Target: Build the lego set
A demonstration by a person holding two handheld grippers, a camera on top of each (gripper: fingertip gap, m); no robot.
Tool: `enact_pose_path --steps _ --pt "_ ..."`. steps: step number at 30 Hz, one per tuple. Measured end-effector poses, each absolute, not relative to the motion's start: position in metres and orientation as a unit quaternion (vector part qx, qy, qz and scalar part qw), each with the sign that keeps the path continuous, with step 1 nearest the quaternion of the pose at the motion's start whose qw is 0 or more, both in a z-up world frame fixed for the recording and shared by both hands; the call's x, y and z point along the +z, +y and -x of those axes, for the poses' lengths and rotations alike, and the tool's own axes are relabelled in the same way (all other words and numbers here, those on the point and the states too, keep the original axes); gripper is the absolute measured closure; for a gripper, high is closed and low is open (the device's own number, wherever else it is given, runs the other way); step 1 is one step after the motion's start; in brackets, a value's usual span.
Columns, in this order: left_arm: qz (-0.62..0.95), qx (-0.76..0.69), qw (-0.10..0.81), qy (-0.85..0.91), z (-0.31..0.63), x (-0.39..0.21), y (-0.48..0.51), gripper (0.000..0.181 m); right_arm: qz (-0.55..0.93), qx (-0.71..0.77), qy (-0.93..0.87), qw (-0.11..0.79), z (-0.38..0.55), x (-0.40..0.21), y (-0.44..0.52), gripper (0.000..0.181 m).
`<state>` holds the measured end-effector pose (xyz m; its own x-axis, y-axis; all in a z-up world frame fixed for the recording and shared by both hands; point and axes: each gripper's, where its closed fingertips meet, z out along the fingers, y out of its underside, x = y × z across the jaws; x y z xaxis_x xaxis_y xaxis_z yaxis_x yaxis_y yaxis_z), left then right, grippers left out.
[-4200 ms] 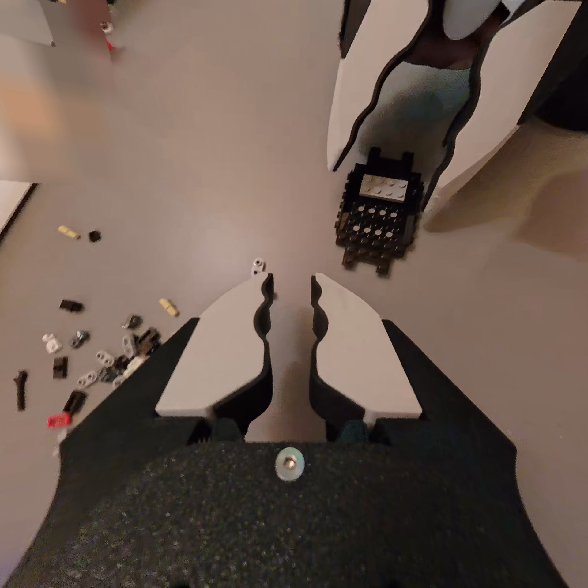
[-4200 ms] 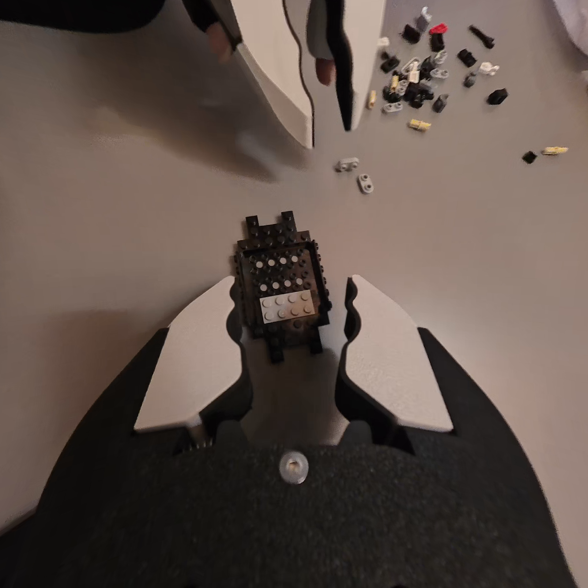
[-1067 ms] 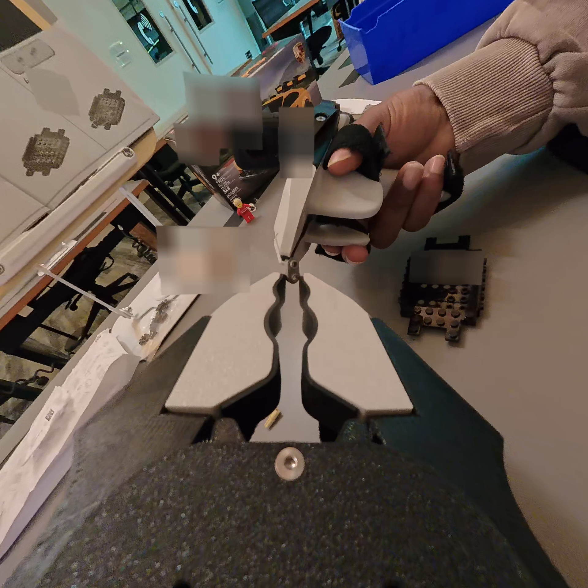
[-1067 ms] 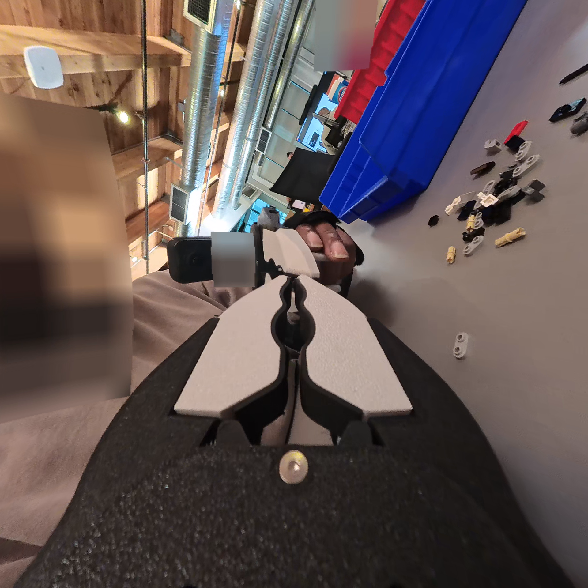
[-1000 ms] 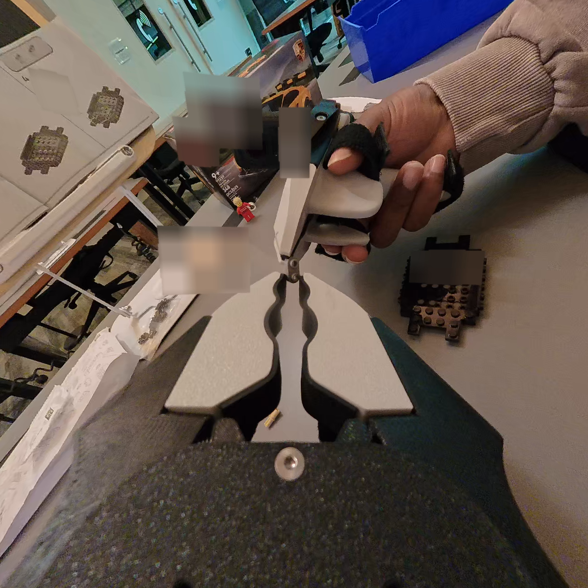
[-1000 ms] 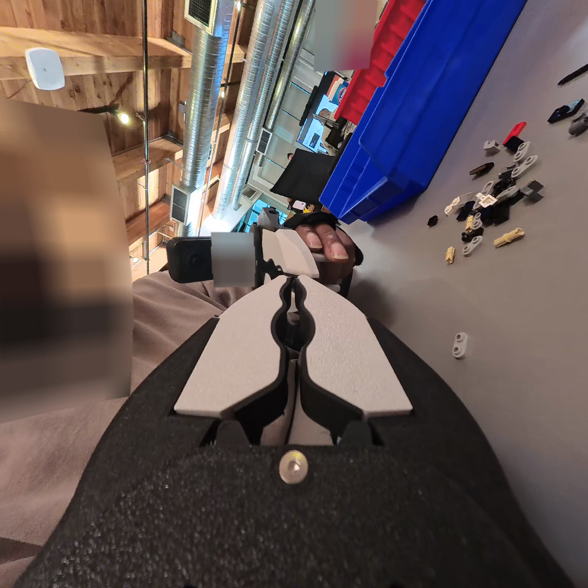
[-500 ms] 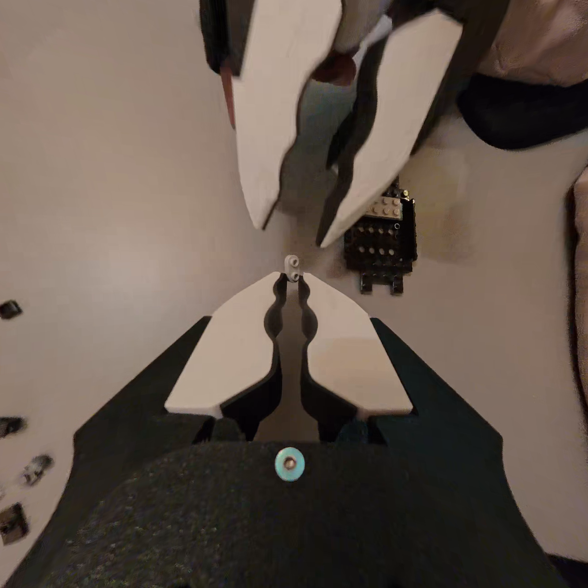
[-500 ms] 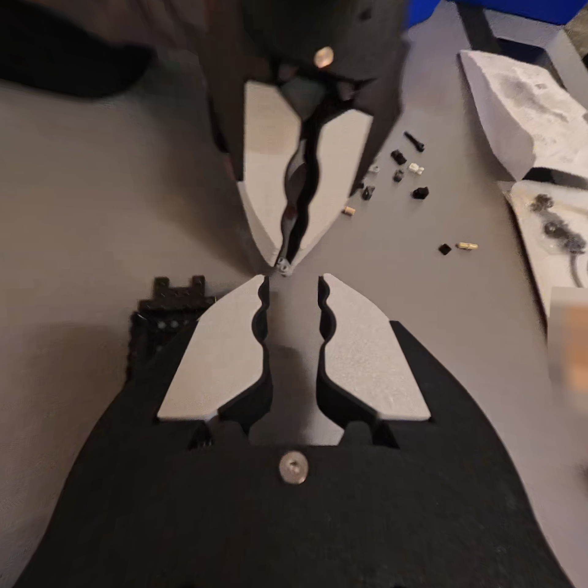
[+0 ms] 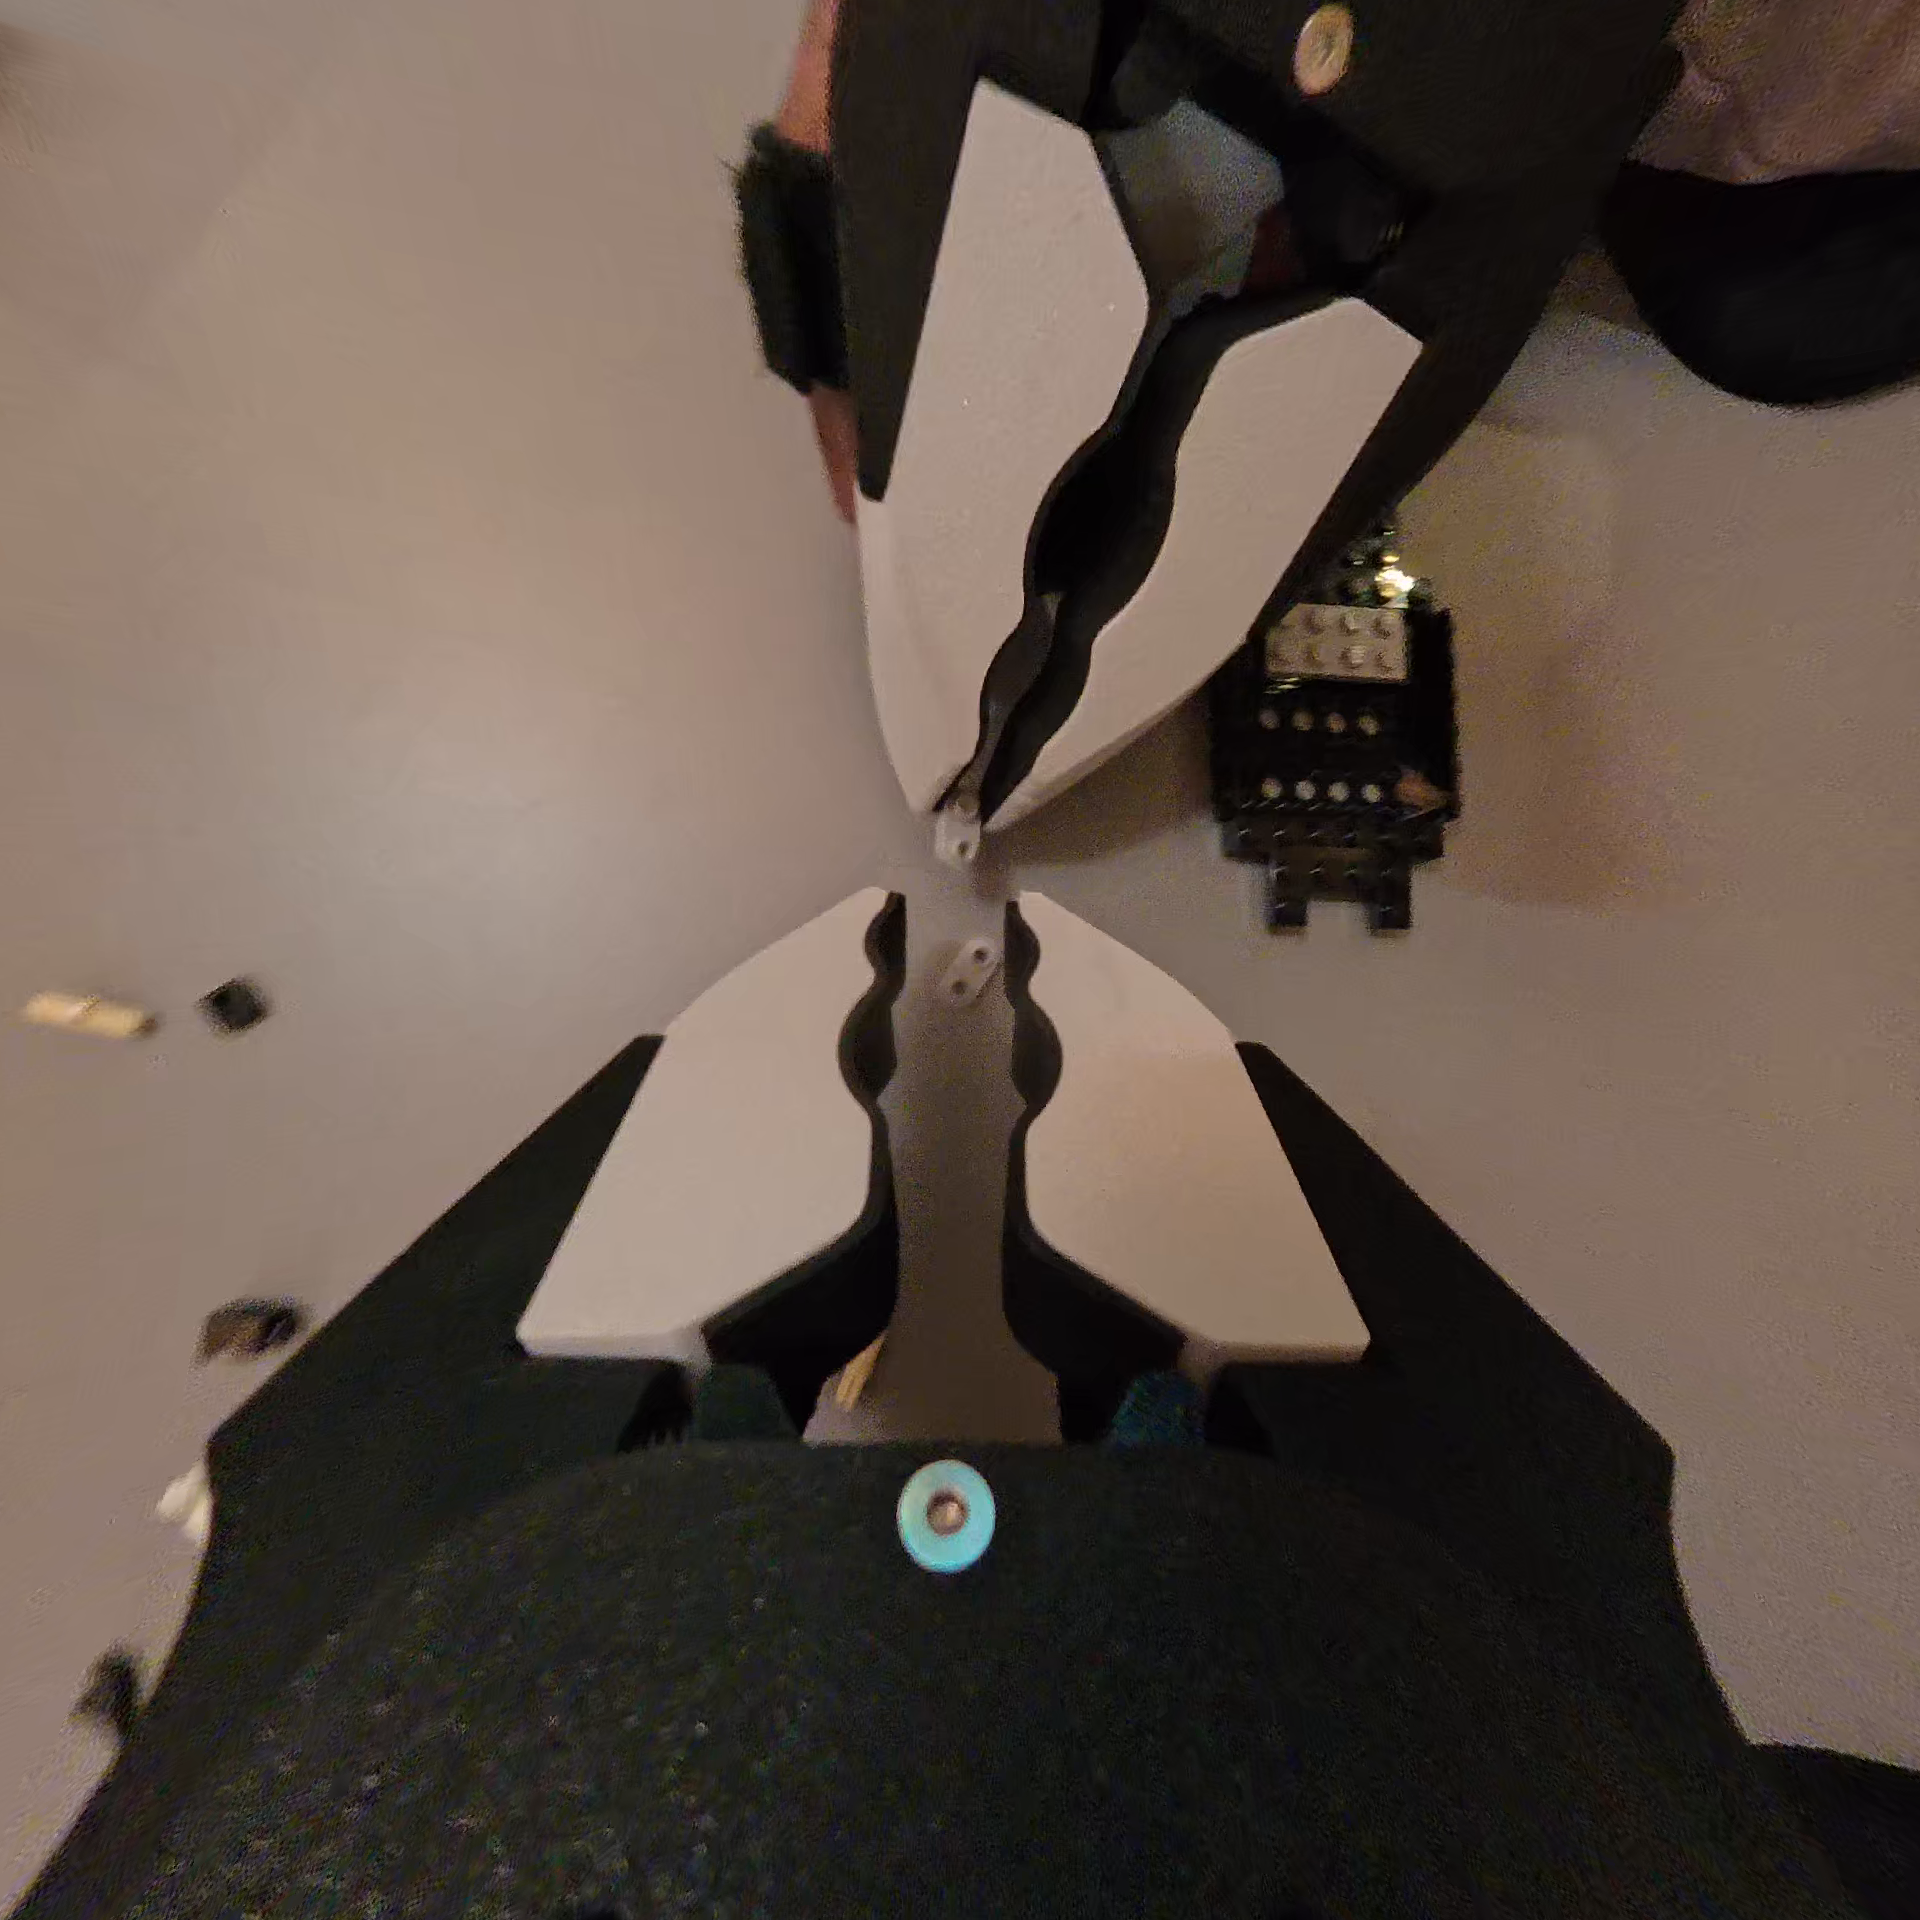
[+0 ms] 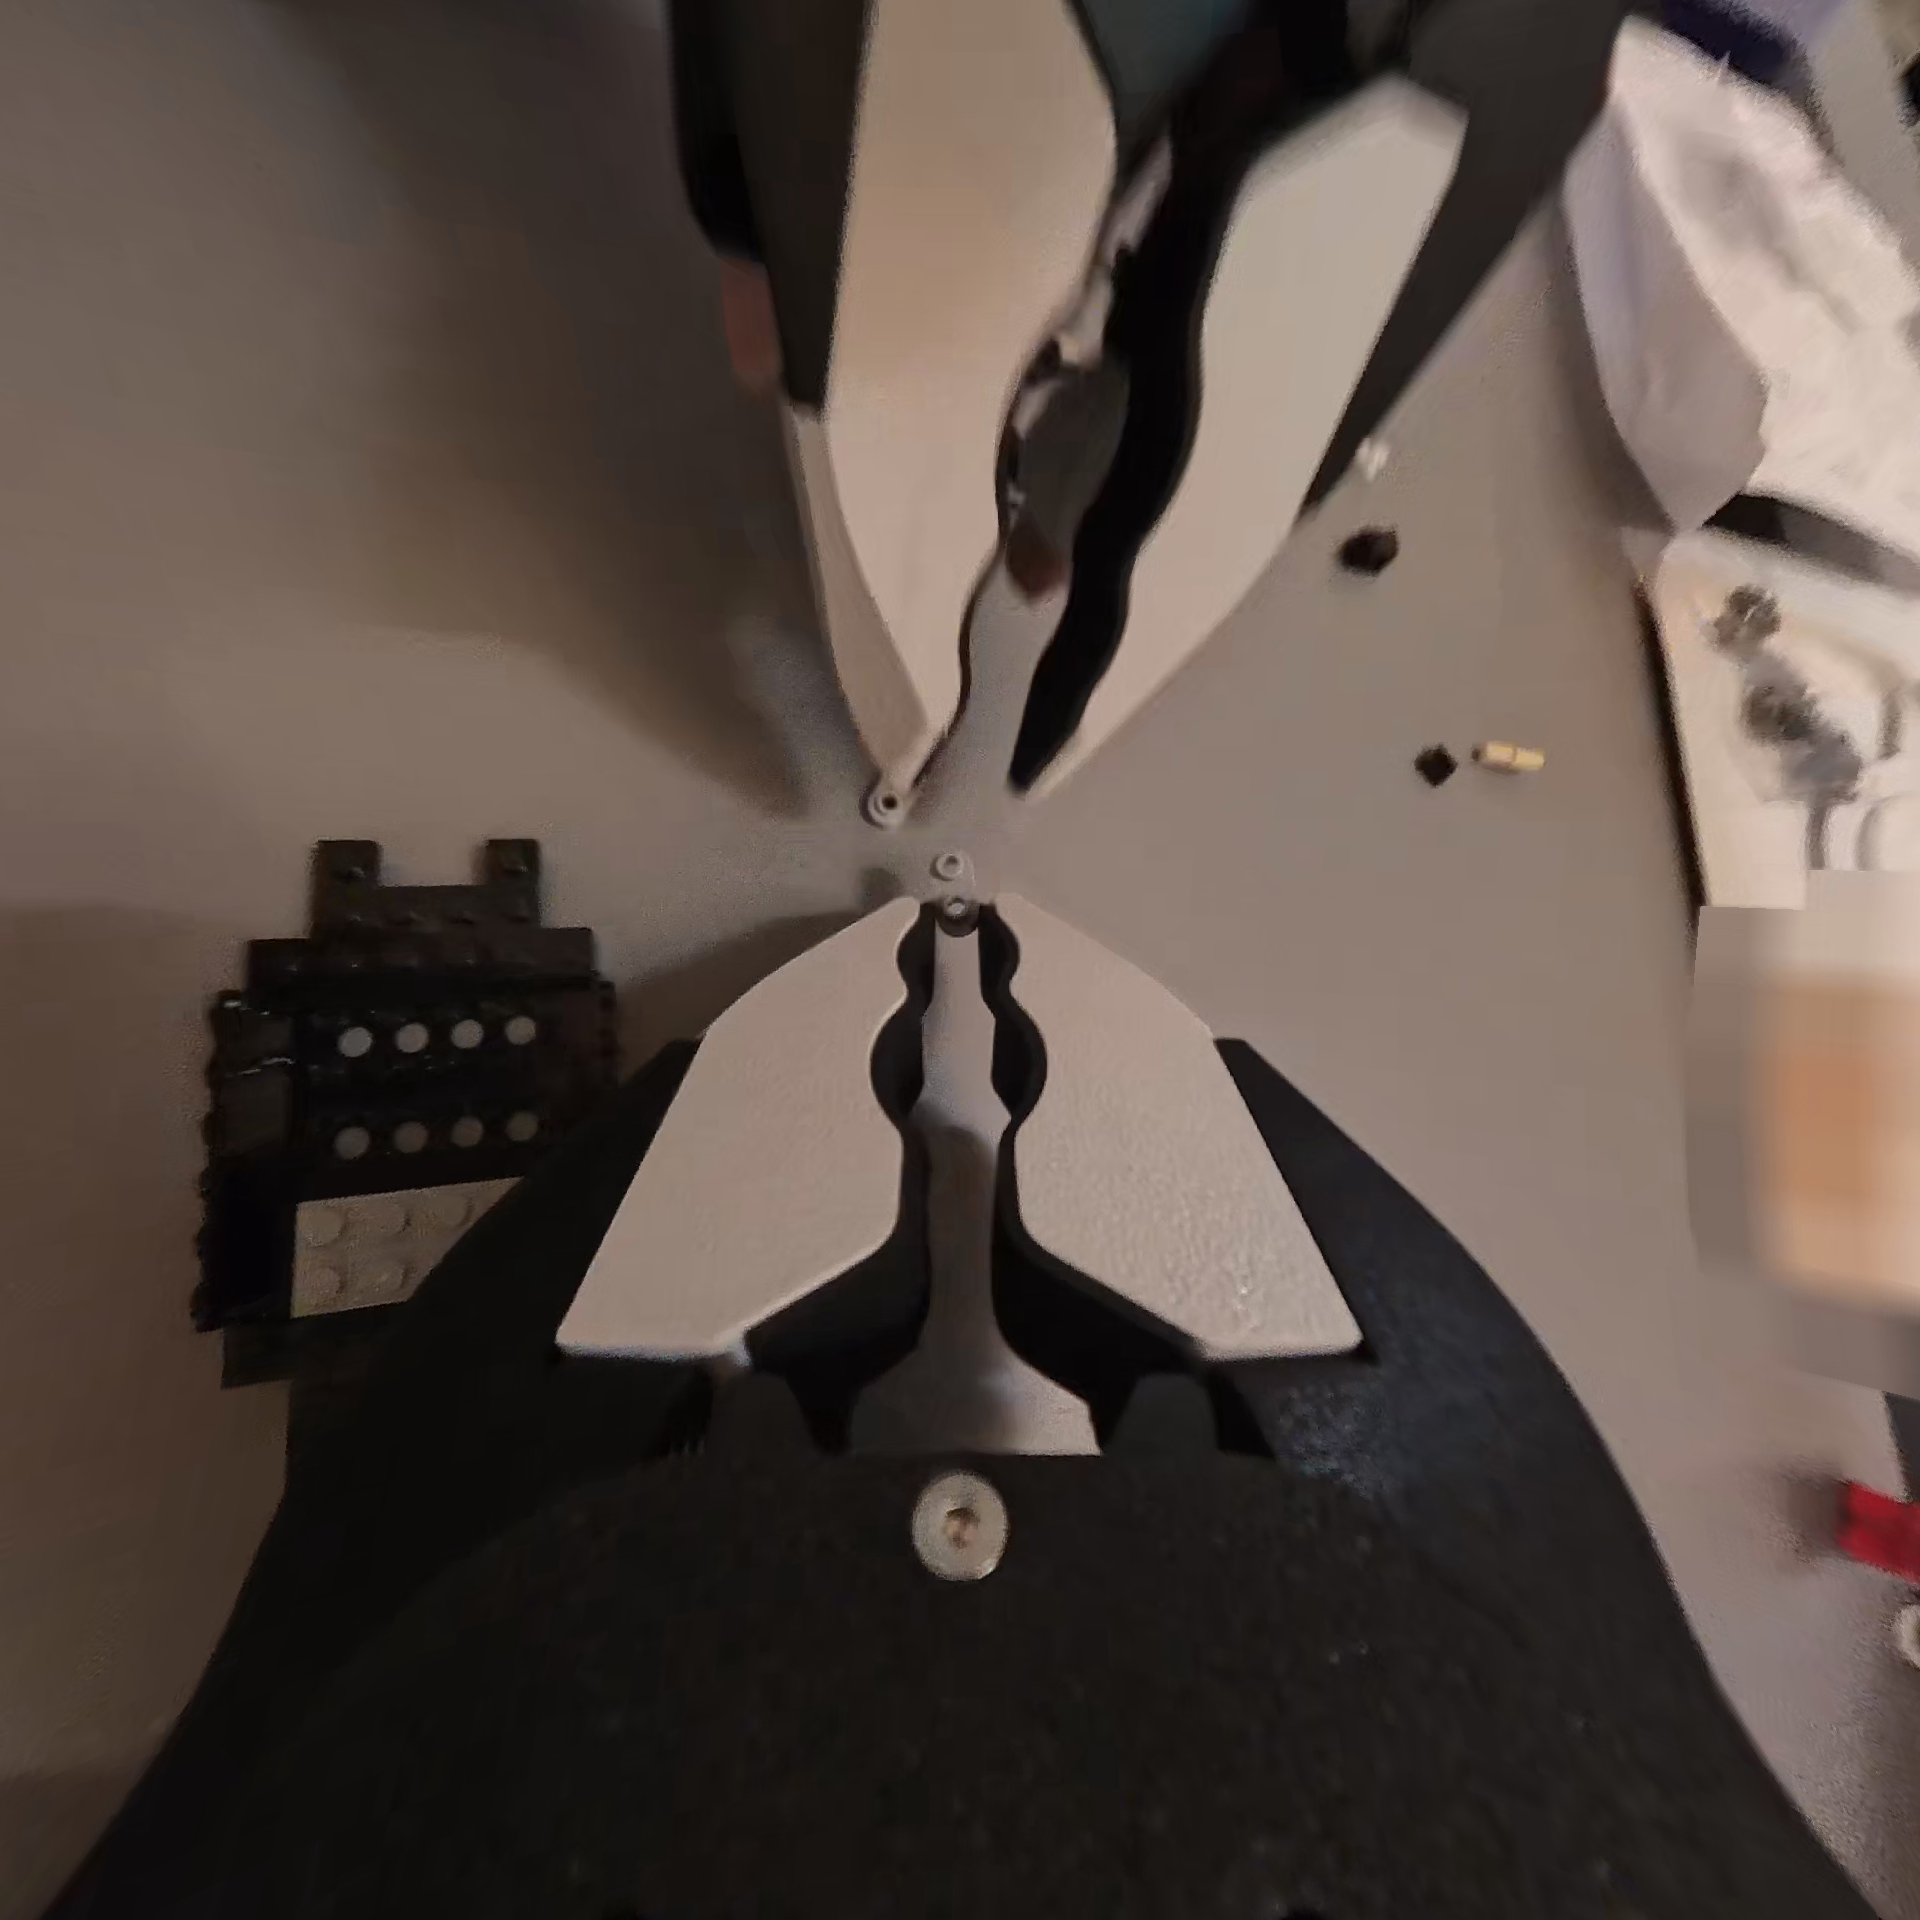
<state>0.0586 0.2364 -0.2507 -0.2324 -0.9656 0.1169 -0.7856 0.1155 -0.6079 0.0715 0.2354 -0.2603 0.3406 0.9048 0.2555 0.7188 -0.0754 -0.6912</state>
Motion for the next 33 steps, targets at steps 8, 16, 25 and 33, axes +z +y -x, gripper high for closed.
enact_pose_path --steps 8,16,25,33 --pt "0.686 -0.177 0.292 0.642 0.023 -0.217 0.304 0.158 0.779 0.138 -0.520 0.323 -0.076 -0.275 0.248 0.167" --pt "0.699 -0.109 0.224 0.670 0.043 -0.236 0.325 0.158 0.778 0.165 -0.475 0.376 -0.087 -0.248 0.245 0.155" --pt "0.697 -0.042 0.114 0.707 0.040 -0.267 0.328 0.161 0.772 0.170 -0.461 0.404 -0.099 -0.234 0.237 0.157" --pt "0.732 -0.062 0.091 0.672 0.043 -0.277 0.324 0.158 0.770 0.181 -0.454 0.410 -0.102 -0.231 0.238 0.158"
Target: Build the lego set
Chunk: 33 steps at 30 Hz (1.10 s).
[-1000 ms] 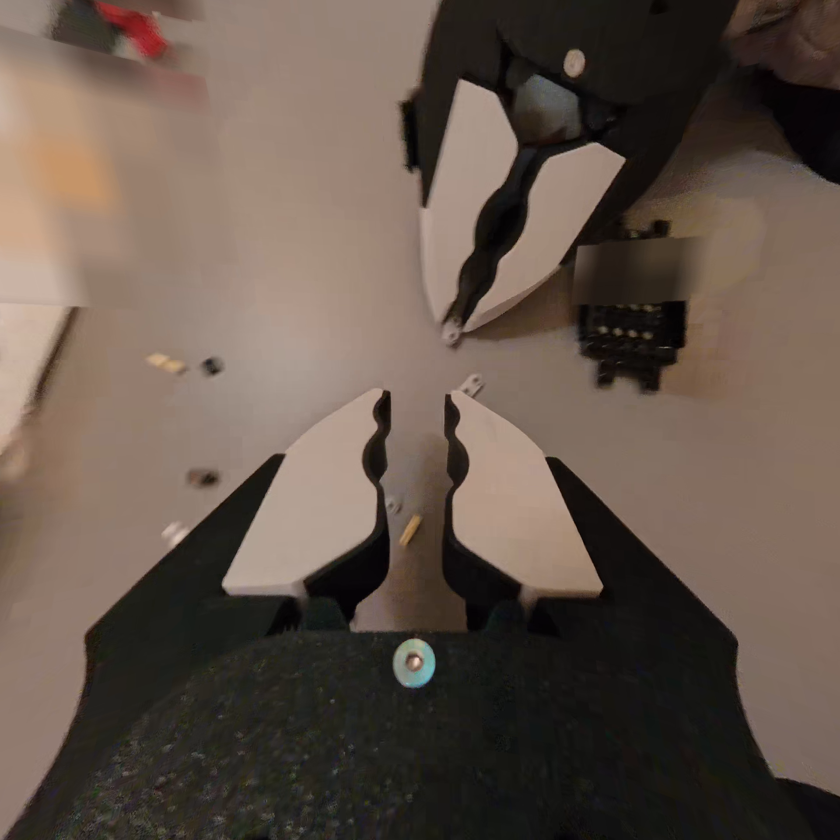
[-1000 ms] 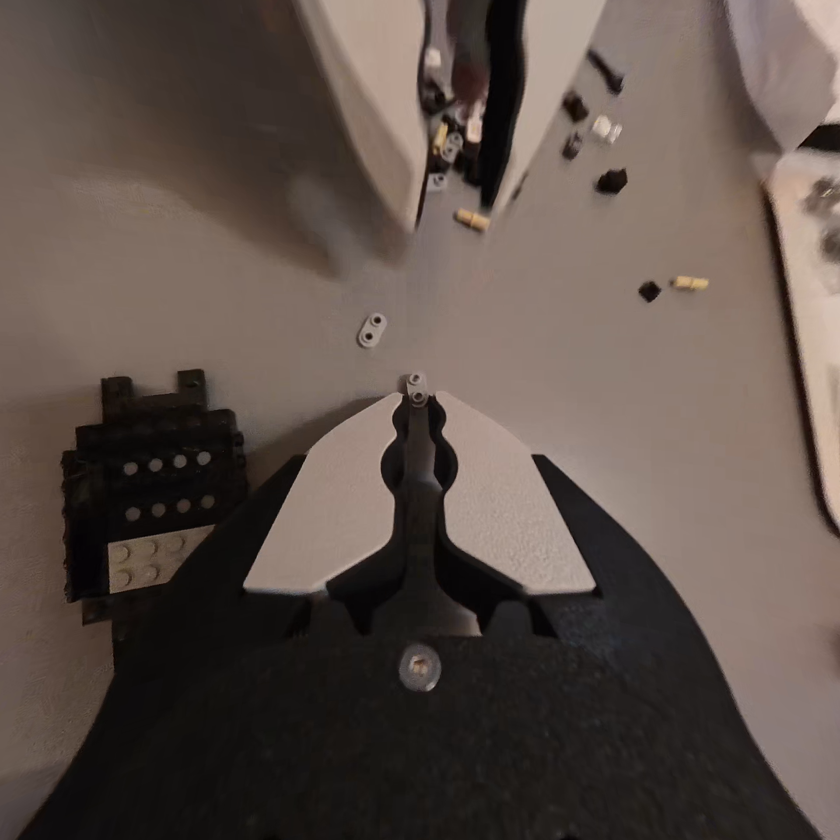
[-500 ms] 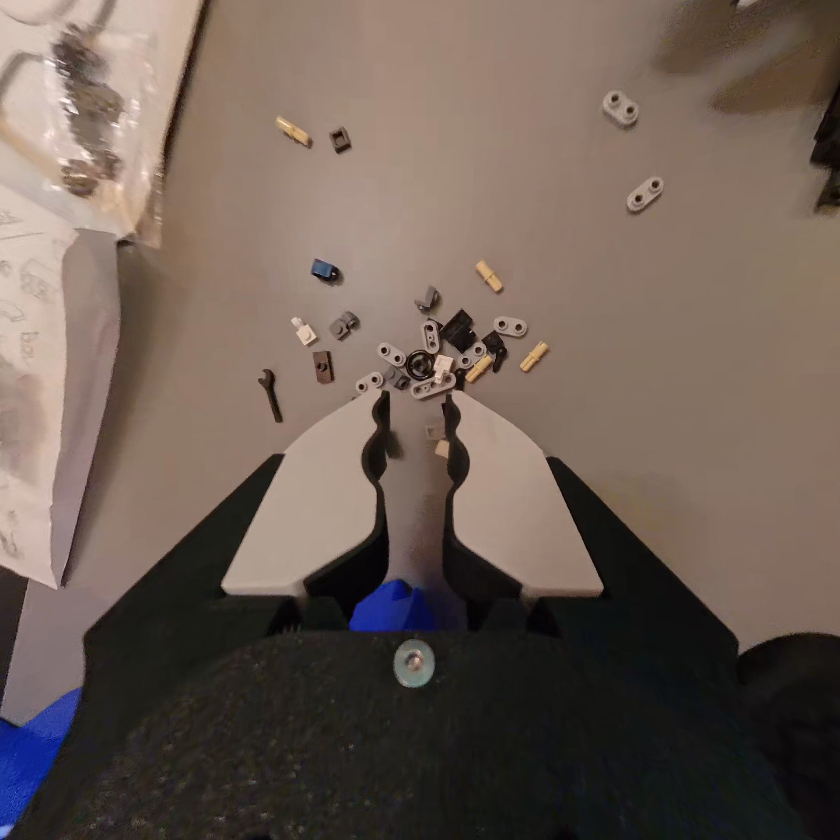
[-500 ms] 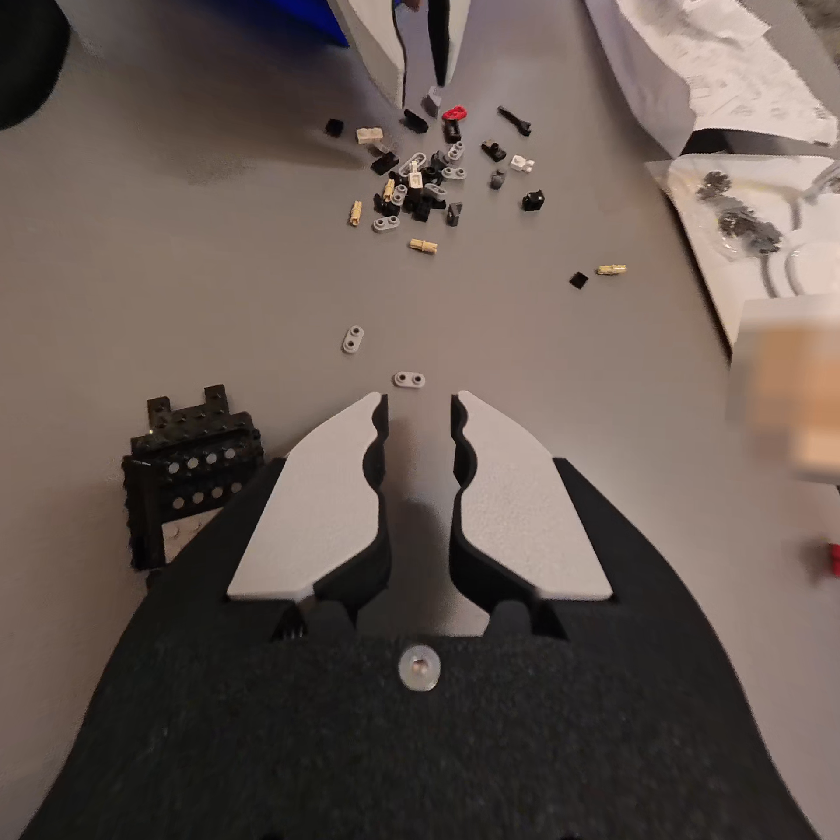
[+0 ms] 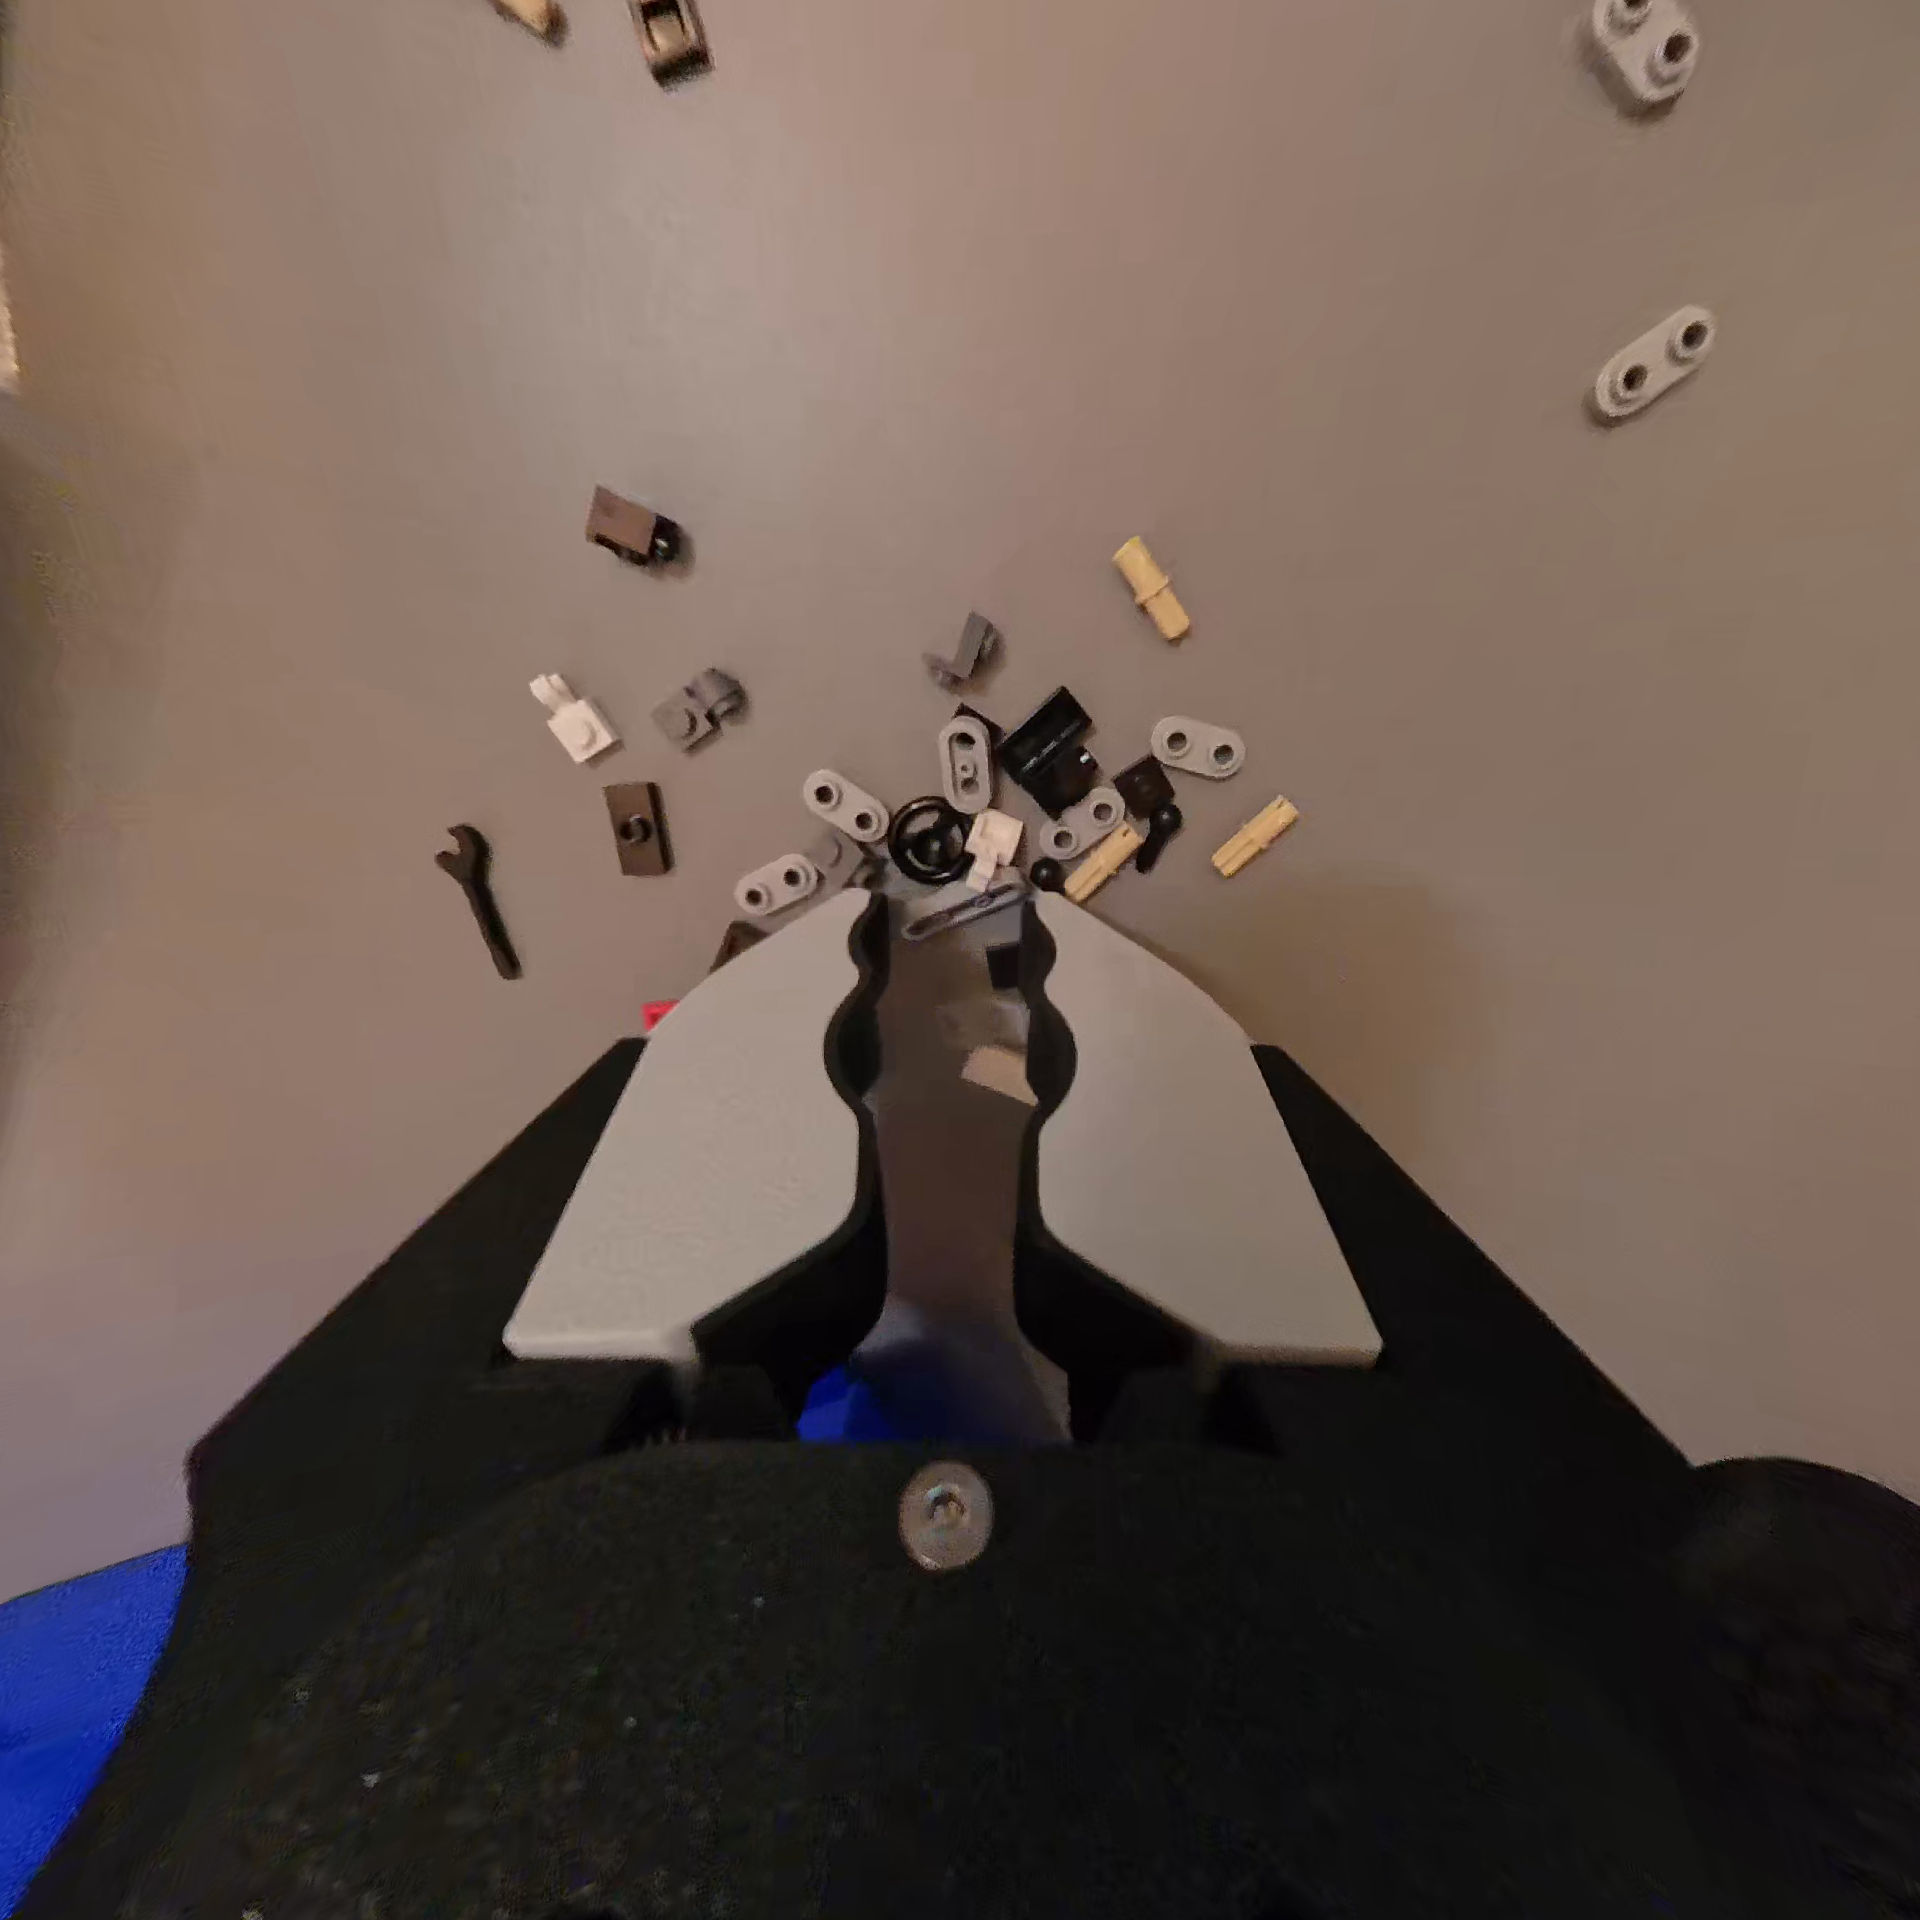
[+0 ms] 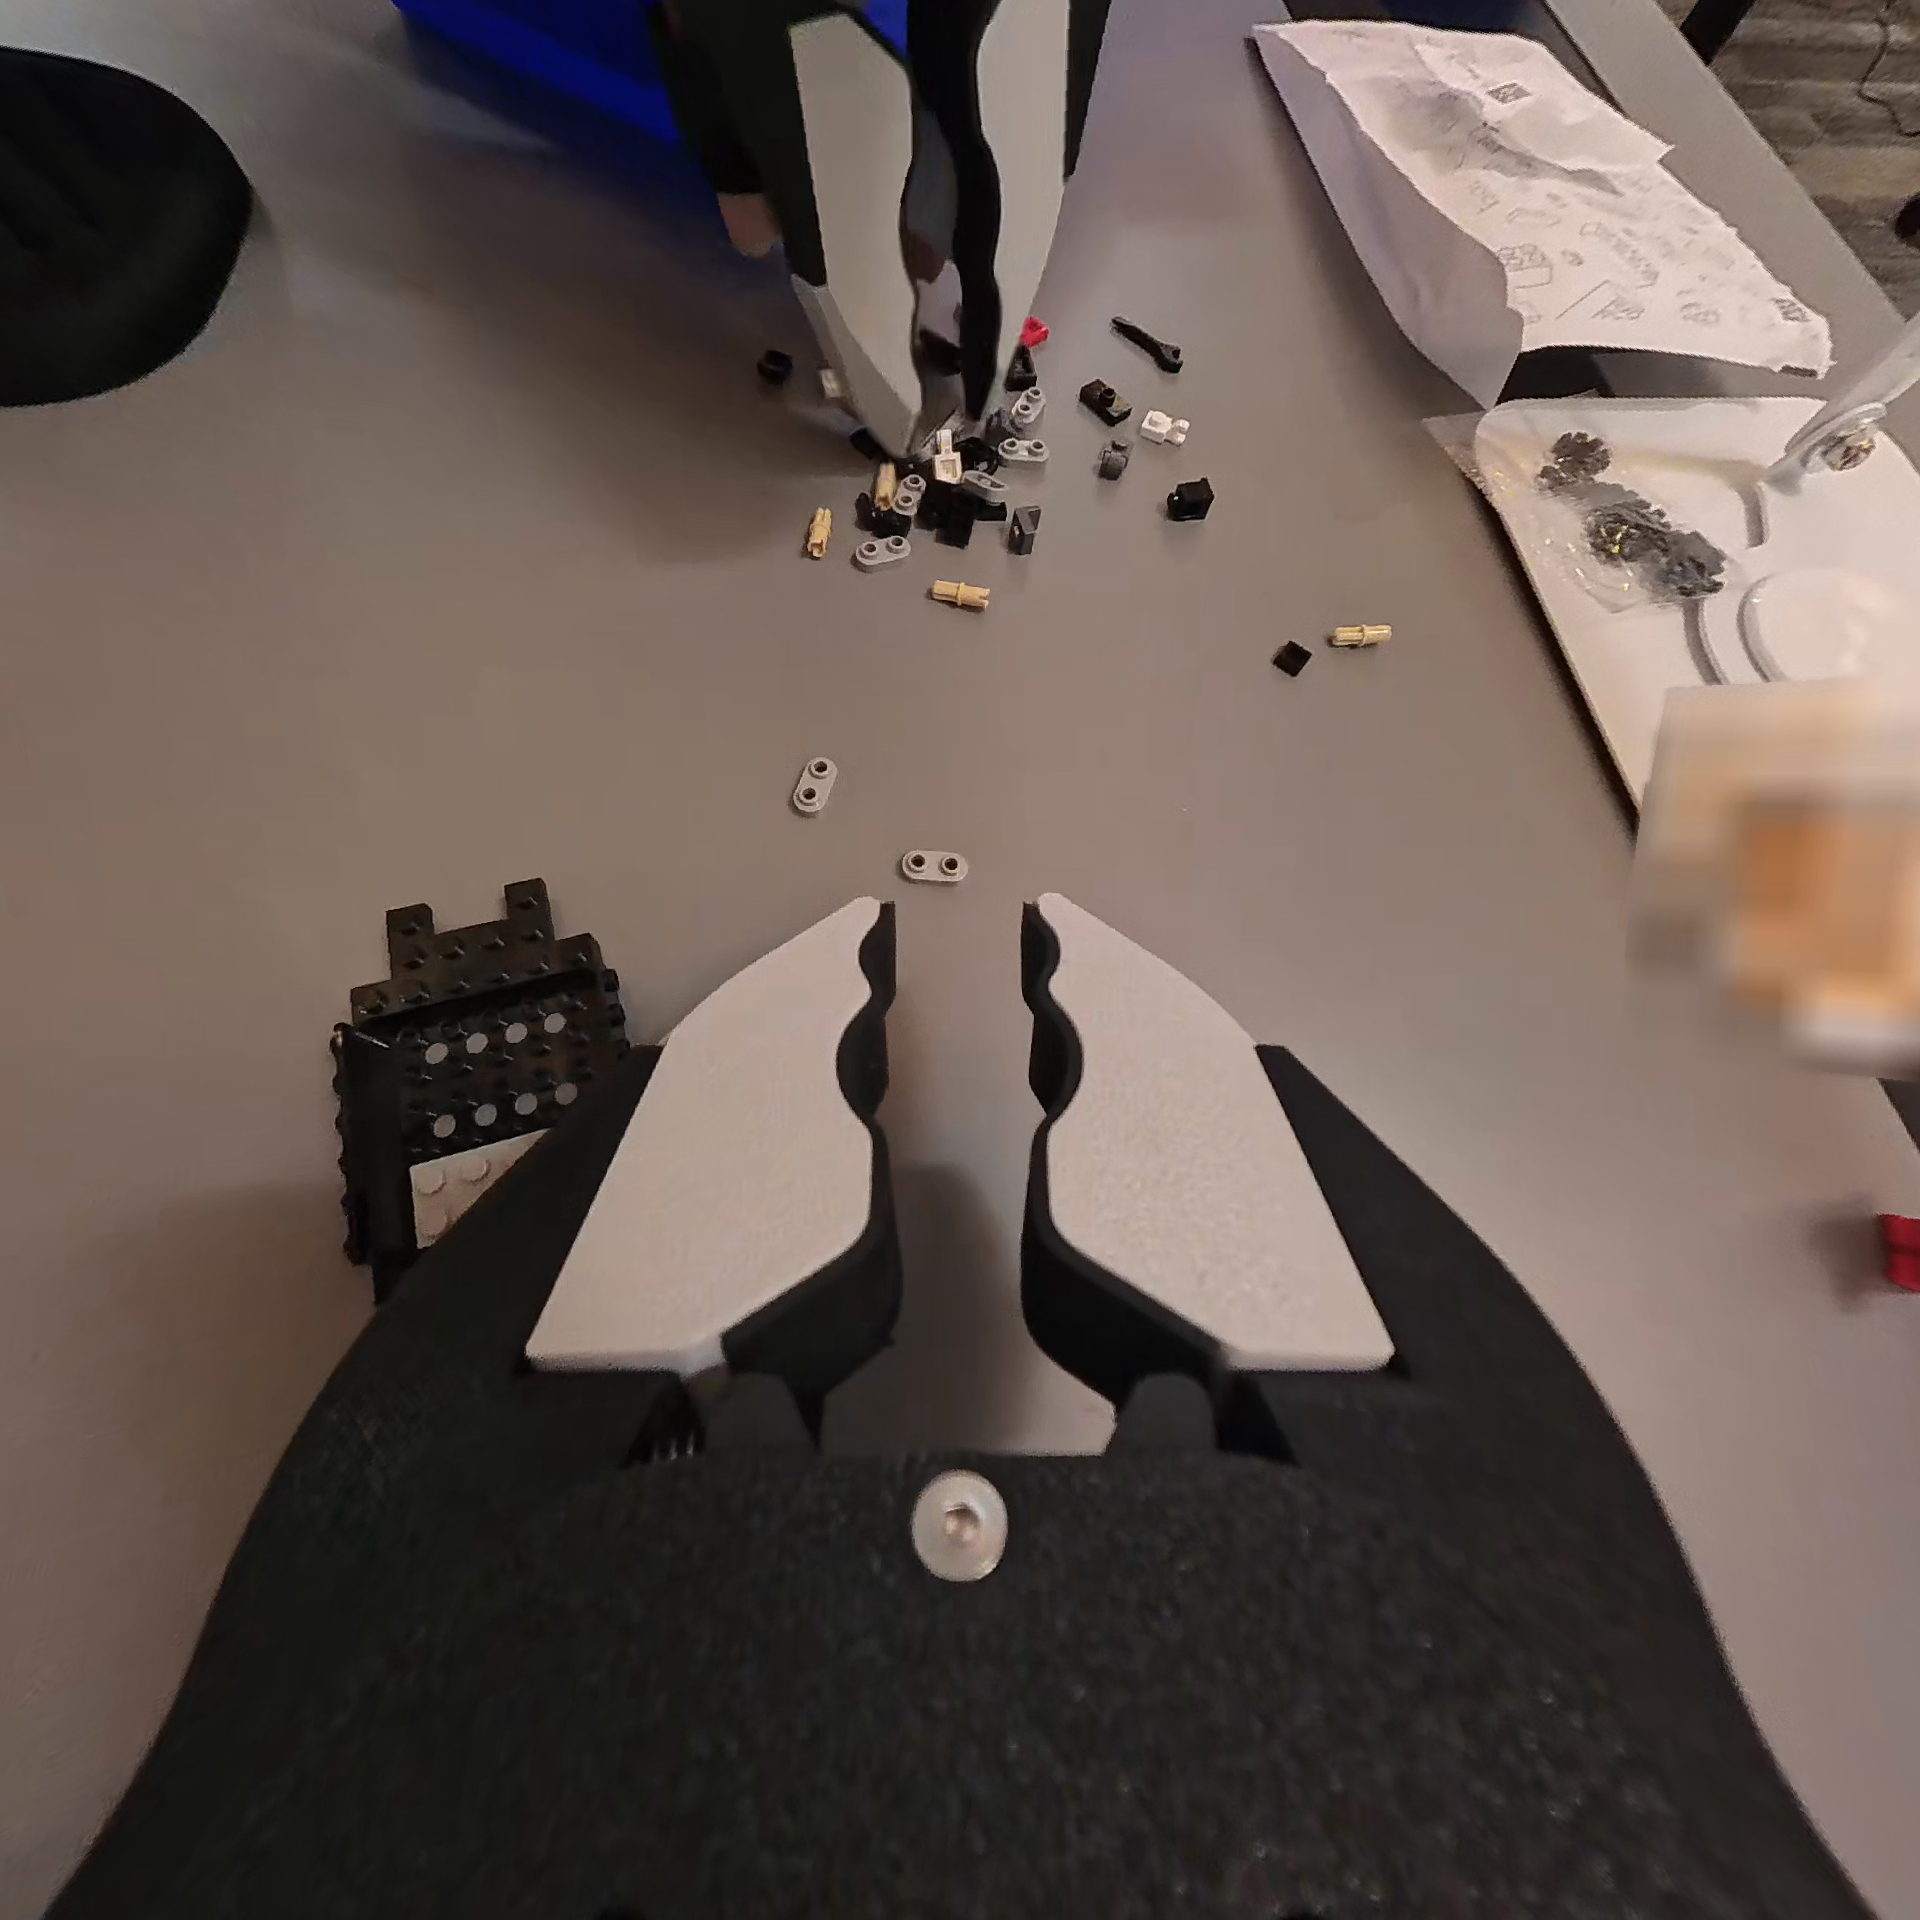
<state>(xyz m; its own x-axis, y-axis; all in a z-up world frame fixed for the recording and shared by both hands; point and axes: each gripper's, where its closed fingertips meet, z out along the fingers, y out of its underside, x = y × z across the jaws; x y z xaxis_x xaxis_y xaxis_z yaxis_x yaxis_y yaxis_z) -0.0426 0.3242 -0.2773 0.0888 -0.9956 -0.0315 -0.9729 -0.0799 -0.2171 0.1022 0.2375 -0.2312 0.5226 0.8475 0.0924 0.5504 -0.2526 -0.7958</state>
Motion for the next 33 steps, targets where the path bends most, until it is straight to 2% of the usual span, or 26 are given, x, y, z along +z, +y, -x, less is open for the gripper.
enact_pose_path --steps 5,9,12,16,21,25,28,33 --pt "0.741 -0.082 0.092 0.660 0.040 -0.279 0.322 0.157 0.771 0.182 -0.454 0.409 -0.103 -0.232 0.237 0.159" --pt "0.739 -0.088 0.093 0.662 0.038 -0.279 0.320 0.174 0.772 0.183 -0.455 0.406 -0.102 -0.234 0.236 0.160" --pt "0.730 -0.076 0.114 0.669 0.040 -0.277 0.318 0.175 0.770 0.182 -0.455 0.409 -0.102 -0.232 0.236 0.160" --pt "0.718 -0.105 0.182 0.664 0.034 -0.256 0.307 0.177 0.759 0.197 -0.452 0.425 -0.096 -0.223 0.234 0.161" --pt "0.665 -0.232 0.271 0.657 0.000 -0.209 0.264 0.177 0.704 0.235 -0.477 0.471 -0.061 -0.199 0.220 0.160" --pt "0.563 -0.174 0.409 0.696 -0.024 -0.183 0.242 0.177 0.719 0.413 -0.362 0.426 -0.042 -0.176 0.212 0.161" --pt "0.513 -0.146 0.487 0.691 -0.038 -0.166 0.229 0.177 0.718 0.487 -0.287 0.406 -0.042 -0.163 0.216 0.161" --pt "0.465 -0.069 0.548 0.691 -0.041 -0.157 0.225 0.177 0.702 0.556 -0.211 0.393 -0.032 -0.149 0.217 0.160"
